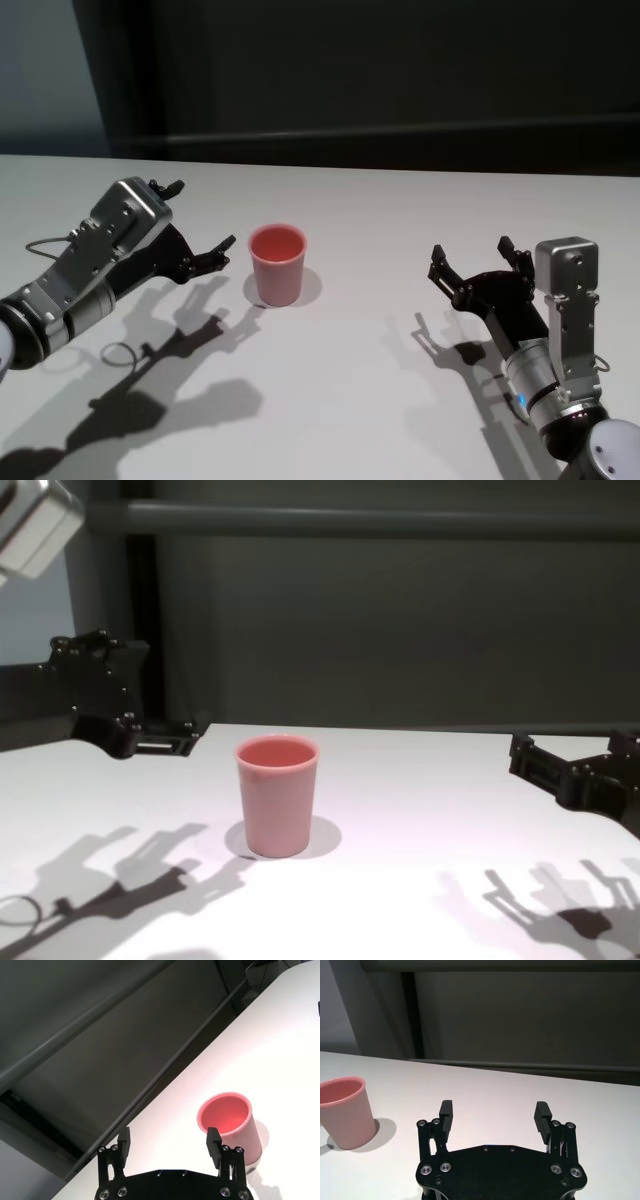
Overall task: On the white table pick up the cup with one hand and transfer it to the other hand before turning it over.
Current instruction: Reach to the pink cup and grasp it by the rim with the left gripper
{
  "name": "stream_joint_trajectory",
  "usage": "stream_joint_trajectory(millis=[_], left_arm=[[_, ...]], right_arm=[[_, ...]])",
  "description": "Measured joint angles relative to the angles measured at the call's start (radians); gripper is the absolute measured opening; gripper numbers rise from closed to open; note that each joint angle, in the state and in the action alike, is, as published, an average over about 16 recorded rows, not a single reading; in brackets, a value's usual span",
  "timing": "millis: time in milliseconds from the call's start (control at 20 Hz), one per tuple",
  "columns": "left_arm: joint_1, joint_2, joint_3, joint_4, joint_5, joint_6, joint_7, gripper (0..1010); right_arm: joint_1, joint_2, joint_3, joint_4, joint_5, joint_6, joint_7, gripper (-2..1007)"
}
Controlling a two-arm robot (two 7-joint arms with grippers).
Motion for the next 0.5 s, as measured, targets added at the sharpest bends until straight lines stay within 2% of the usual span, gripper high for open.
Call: stream_joint_trajectory(millis=[500], left_arm=[[-0.107,0.113,0.108,-0.027,0.045,0.061,-0.178,1003]], right_arm=[[0.0,0.0,0.0,0.0,0.0,0.0,0.0,1003]])
